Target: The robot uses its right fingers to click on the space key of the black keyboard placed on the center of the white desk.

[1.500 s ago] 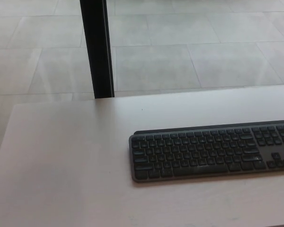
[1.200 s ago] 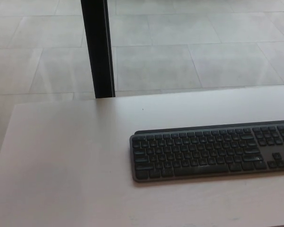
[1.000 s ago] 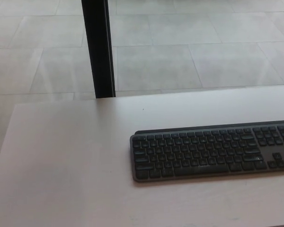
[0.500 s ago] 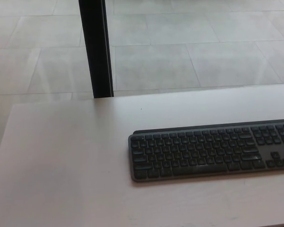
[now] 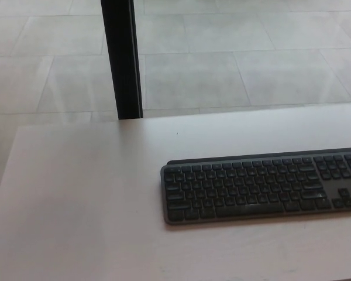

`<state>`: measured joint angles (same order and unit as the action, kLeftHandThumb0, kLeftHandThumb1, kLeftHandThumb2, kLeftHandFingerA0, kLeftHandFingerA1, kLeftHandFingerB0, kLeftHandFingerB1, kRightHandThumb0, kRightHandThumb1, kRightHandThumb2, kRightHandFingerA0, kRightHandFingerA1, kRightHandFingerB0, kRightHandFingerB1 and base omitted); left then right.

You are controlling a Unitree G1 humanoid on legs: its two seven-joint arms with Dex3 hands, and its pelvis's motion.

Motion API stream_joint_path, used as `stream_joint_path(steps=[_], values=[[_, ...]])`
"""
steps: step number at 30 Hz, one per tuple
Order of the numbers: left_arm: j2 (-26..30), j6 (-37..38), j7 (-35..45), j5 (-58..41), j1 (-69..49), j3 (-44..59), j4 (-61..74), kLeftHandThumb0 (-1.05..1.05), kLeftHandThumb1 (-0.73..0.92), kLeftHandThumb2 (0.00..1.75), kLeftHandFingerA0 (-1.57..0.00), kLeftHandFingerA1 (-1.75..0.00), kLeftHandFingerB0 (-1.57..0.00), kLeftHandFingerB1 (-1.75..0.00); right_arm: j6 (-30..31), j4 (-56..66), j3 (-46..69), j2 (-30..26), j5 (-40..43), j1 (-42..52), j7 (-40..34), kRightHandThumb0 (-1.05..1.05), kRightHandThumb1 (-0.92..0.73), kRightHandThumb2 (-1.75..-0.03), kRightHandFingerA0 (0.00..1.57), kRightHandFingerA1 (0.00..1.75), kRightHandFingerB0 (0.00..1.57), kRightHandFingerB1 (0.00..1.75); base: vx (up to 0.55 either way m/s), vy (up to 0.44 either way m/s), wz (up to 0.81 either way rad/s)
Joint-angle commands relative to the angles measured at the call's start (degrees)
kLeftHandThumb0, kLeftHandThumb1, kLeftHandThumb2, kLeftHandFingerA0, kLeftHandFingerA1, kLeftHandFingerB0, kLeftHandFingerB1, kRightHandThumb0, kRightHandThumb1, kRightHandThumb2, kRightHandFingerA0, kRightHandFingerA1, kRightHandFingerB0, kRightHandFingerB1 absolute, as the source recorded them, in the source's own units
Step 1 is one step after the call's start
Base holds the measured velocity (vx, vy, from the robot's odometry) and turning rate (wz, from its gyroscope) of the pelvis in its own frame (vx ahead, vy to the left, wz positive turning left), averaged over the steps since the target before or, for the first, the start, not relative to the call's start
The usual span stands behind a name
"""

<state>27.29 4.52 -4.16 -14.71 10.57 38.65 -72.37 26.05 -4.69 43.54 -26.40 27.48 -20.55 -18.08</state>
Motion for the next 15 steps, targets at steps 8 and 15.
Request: stream_joint_path(steps=[8,15], values=[[1.1,0.5,-0.8,-1.6,-0.4,0.1,-0.5,-0.49,0.70,0.61,-0.70,-0.69,-0.52,-0.56,-4.7,9.9,-28.1,0.3,-8.3,2.6,14.4,-0.43,-0.59,-0.58,0.94,0.57,0.57,0.41,0.00,0.000,0.00],[0.9,-0.2,-1.3,-2.1,-0.2,0.5,-0.6,-0.48,0.71,0.61,-0.71,-0.69,-0.53,-0.55,-9.5,8.2,-38.9,-1.6,-14.3,3.2,18.0,-0.39,-0.58,-0.57,0.93,0.65,0.54,0.42,0.00,0.000,0.00]])
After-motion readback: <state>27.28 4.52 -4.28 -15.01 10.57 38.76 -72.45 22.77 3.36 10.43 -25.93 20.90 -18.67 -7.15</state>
